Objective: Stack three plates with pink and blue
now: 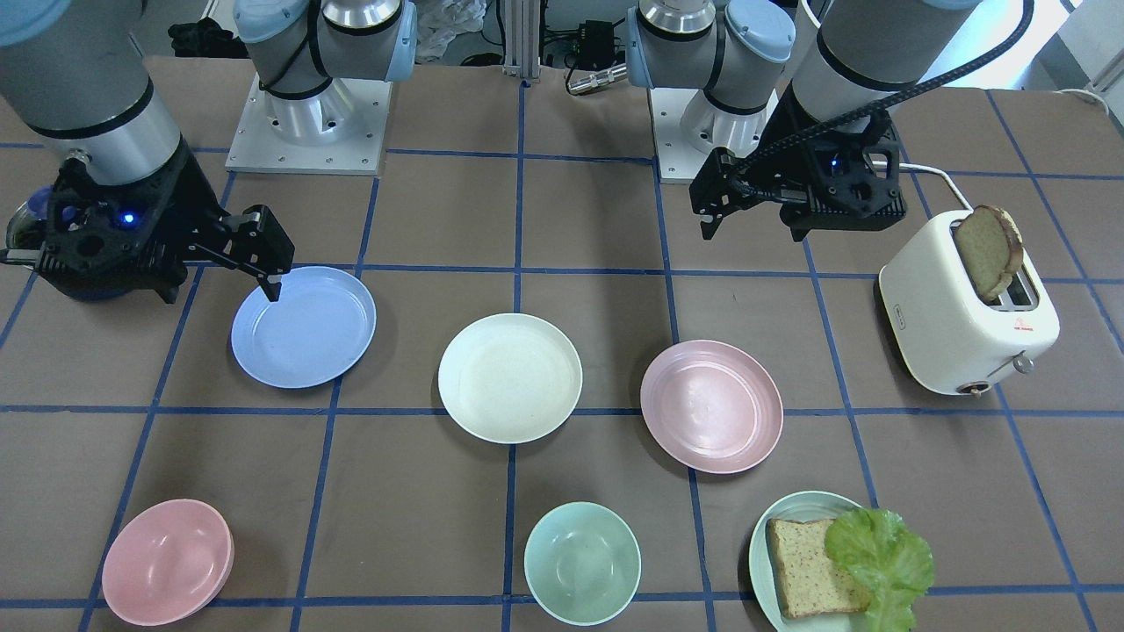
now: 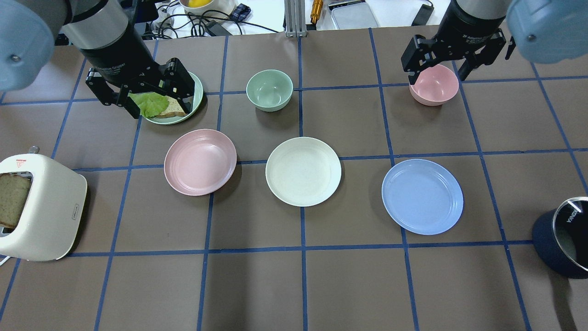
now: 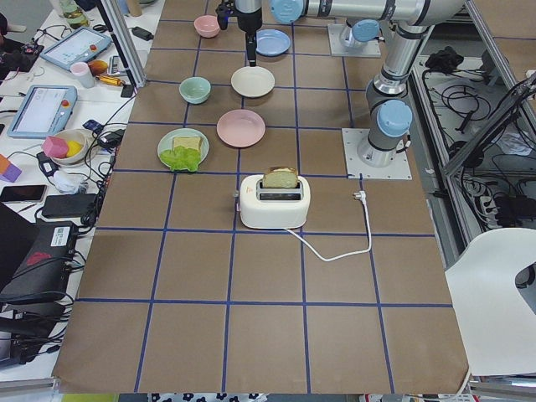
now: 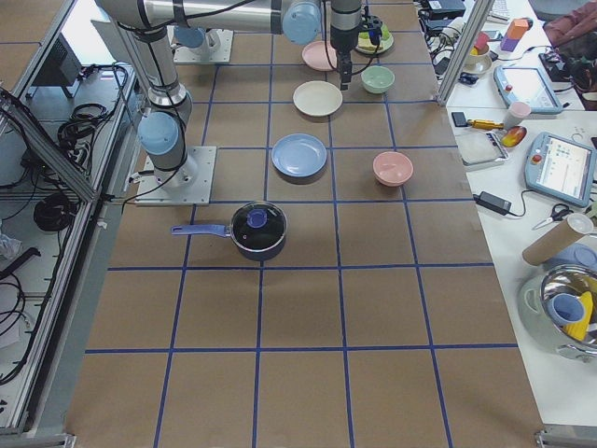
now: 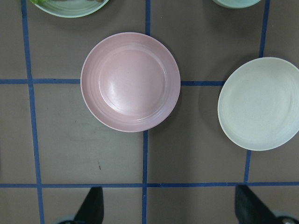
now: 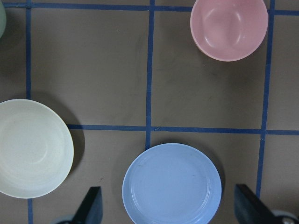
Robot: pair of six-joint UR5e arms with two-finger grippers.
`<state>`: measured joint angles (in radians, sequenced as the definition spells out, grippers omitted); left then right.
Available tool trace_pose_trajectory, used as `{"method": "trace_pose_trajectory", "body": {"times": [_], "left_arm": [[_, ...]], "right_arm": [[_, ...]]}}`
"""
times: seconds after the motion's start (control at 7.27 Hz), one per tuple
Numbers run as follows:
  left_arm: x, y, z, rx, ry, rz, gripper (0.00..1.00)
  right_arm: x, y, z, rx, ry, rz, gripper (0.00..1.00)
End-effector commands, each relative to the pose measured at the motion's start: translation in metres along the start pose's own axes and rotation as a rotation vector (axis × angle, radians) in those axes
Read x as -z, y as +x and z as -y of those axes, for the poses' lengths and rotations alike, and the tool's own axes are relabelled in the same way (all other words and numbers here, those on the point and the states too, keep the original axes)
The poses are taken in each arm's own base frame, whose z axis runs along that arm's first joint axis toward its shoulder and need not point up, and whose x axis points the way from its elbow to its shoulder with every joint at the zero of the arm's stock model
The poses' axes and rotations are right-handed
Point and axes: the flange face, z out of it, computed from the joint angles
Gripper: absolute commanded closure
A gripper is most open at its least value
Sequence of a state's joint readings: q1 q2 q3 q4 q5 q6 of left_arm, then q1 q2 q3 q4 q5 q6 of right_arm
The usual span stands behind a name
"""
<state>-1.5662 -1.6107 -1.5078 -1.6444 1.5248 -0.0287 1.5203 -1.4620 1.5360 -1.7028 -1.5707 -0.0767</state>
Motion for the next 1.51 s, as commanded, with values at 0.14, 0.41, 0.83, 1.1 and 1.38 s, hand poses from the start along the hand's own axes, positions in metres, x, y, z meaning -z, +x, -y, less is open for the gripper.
{"method": "trace_pose_trajectory", "body": {"times": [0.14, 0.41, 0.83, 1.1, 1.38], "left_arm": [[-0.001, -0.001, 0.000, 0.000, -0.001, 0.000, 0.00], [-0.007, 0.001, 0.000, -0.004, -0.011, -0.001, 0.00], [-0.095, 0.009, 0.035, -0.021, -0.061, -0.001, 0.00], [-0.177, 0.010, 0.046, -0.032, -0.019, 0.001, 0.00], [-0.232, 0.020, 0.063, -0.046, 0.033, 0.002, 0.00]], "right_arm": [[-0.099, 0.058, -0.006, -0.049, -0.012, -0.032, 0.00], [-0.165, 0.103, -0.043, -0.053, -0.081, -0.021, 0.00], [-0.255, 0.156, -0.122, -0.159, -0.151, 0.025, 0.00], [-0.274, 0.157, -0.123, -0.167, -0.116, 0.040, 0.01], [-0.277, 0.154, -0.118, -0.186, -0.094, 0.110, 0.46]]}}
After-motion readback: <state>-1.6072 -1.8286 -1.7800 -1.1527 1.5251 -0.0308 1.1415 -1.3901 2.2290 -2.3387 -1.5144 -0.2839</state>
